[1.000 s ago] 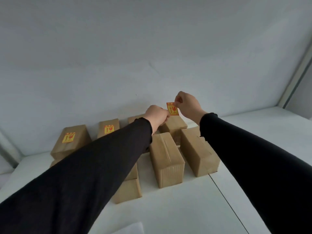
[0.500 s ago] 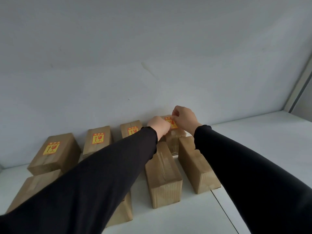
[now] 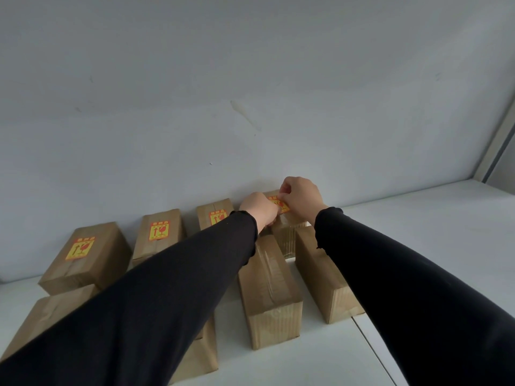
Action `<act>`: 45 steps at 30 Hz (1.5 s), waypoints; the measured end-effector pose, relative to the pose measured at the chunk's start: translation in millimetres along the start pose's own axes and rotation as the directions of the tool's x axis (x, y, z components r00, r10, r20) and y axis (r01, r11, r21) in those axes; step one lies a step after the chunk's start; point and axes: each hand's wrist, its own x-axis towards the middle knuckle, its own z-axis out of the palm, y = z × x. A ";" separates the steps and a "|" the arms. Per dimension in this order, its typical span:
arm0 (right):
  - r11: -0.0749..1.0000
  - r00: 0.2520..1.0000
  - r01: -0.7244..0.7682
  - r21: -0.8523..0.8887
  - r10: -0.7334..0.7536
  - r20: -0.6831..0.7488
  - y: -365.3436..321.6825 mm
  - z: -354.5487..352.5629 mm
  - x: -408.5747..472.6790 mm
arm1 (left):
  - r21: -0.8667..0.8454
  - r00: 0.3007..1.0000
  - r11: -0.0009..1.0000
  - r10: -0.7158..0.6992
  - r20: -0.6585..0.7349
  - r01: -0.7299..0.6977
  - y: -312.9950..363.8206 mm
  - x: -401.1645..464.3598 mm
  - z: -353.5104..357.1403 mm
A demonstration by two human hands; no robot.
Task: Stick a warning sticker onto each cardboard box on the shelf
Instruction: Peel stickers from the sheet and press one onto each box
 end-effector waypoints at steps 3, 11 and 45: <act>1.000 1.000 -0.008 -0.007 0.008 0.015 -1.6 1.2 2.0 | 0.063 0.999 0.997 0.041 -0.030 -0.039 -2.4 0.9 0.9; 0.990 0.990 -0.119 -0.077 0.124 0.066 -13.2 -3.0 8.8 | 0.169 0.992 0.981 0.110 -0.056 -0.099 -3.4 -3.1 -0.6; 0.883 0.988 0.117 -0.454 -0.056 0.145 -23.8 -53.4 -70.6 | 0.529 0.844 0.705 0.534 0.044 -0.473 -15.7 -81.5 -78.9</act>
